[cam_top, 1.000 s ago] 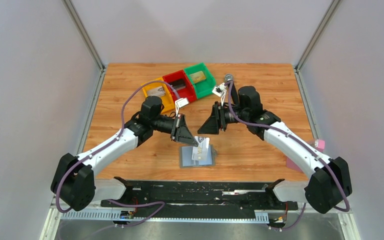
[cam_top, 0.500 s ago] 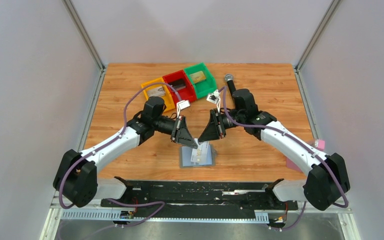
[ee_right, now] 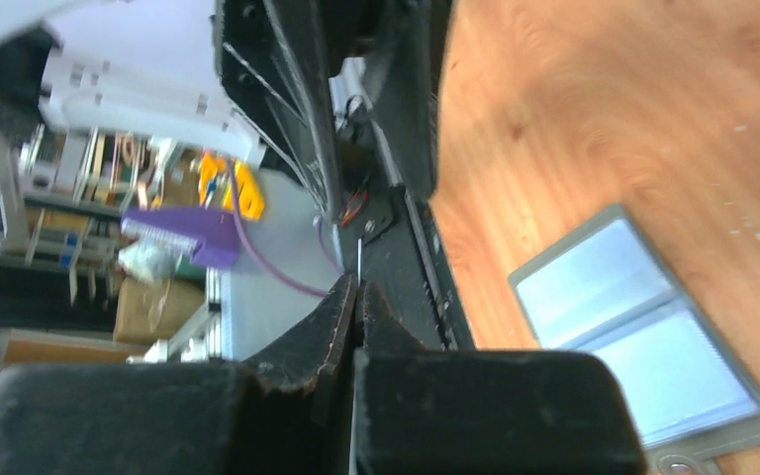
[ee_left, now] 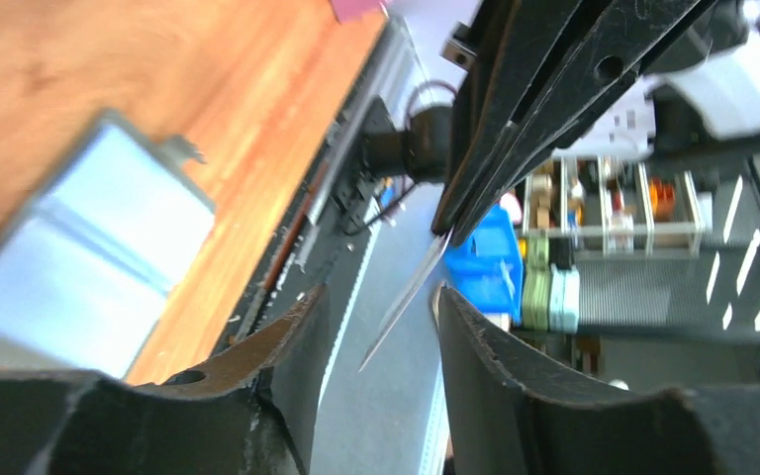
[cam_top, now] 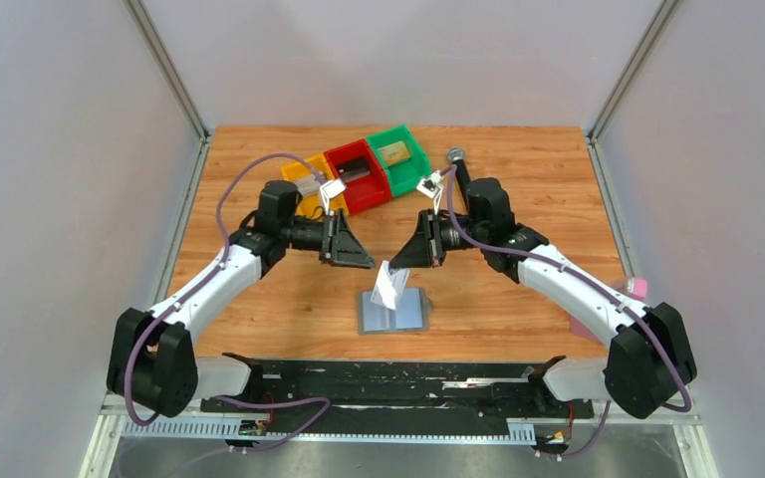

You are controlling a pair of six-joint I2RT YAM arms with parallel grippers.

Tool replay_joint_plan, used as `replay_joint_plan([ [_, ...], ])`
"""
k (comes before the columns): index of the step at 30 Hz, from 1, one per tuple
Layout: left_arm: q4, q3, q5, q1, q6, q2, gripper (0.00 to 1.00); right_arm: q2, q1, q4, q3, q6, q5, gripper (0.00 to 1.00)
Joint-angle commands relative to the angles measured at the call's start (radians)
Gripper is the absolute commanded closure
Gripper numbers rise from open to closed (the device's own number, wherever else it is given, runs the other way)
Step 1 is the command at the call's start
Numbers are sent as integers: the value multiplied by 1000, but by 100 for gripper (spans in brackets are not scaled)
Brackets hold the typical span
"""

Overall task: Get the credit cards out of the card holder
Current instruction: Place the credit card in the storage box.

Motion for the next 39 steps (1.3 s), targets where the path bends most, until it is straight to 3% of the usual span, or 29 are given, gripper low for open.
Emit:
replay_joint_plan([
  [1, -76, 20, -48, 105, 39, -74, 45, -52, -22, 232, -25, 234, 216, 100],
  [9, -16, -15, -139, 145, -52, -143, 39, -106, -22, 452, -135, 501, 508, 100],
  [14, 251, -90, -148, 145, -217, -127, 38, -147, -19, 578, -224, 642, 663, 100],
  [18, 522, -161, -140, 145, -427, -97, 38, -172, -15, 614, -258, 685, 734, 100],
  [23, 732, -188, -127, 142, -546, -38, 40, -179, -8, 644, -280, 727, 768, 100],
  [39, 794, -142, -156, 84, -574, 42, 57, -175, -7, 710, -333, 791, 761, 100],
])
